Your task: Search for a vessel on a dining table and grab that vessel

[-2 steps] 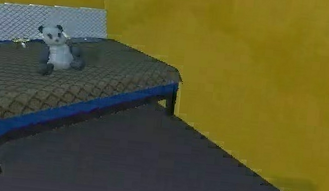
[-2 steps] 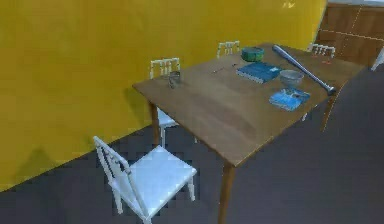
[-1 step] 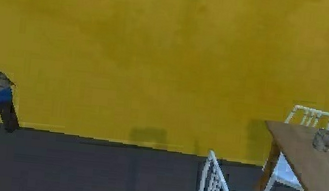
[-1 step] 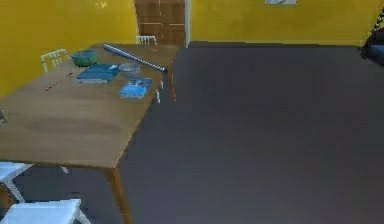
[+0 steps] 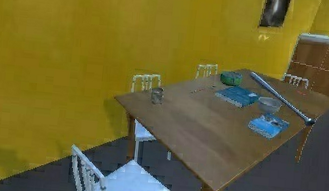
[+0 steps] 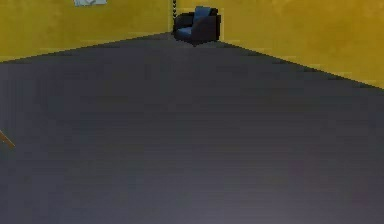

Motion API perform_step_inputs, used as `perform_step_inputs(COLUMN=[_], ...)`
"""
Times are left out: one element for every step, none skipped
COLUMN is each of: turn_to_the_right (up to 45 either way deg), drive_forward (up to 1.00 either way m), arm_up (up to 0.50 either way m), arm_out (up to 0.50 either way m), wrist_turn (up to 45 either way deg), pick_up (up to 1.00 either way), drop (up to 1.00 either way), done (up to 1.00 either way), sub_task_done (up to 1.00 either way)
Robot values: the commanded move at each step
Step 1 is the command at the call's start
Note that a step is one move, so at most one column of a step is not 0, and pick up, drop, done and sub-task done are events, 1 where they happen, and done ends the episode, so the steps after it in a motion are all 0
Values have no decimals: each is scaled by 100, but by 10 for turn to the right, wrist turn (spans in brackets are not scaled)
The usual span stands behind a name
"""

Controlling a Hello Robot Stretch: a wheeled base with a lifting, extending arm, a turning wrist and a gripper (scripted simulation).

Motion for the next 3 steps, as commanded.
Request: perform_step_inputs(turn_to_the_right=[0,-450,-420], drive_forward=[45,0,0], arm_up=[0,0,0], arm_out=[0,0,0], wrist_turn=[0,0,0], pick_up=[0,0,0], drop=[0,0,0], done=[0,0,0], sub_task_done=[0,0,0])
